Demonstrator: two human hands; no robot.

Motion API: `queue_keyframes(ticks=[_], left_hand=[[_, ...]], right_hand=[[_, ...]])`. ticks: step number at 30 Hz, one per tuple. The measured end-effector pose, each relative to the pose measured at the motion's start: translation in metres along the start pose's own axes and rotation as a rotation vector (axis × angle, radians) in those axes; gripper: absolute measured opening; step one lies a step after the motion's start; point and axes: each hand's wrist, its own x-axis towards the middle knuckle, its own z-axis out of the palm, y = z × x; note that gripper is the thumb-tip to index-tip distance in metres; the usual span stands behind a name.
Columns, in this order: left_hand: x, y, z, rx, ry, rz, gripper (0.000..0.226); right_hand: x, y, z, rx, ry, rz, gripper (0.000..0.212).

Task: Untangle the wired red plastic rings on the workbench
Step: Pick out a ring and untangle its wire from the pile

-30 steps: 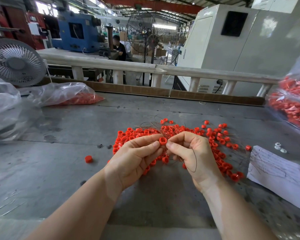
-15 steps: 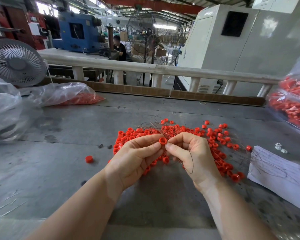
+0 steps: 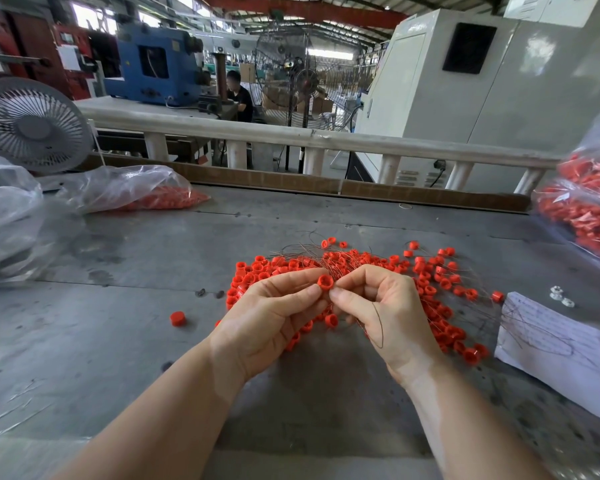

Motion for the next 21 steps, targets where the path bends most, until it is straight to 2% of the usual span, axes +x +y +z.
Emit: queue_keyframes(ticks=[21], left_hand=[[-0.0003, 0.0005, 0.0003, -0.034, -0.021, -0.019, 0.019]], right_hand=[[0.0003, 0.0007, 0.0007, 0.018, 0.01, -0.007, 0.012]])
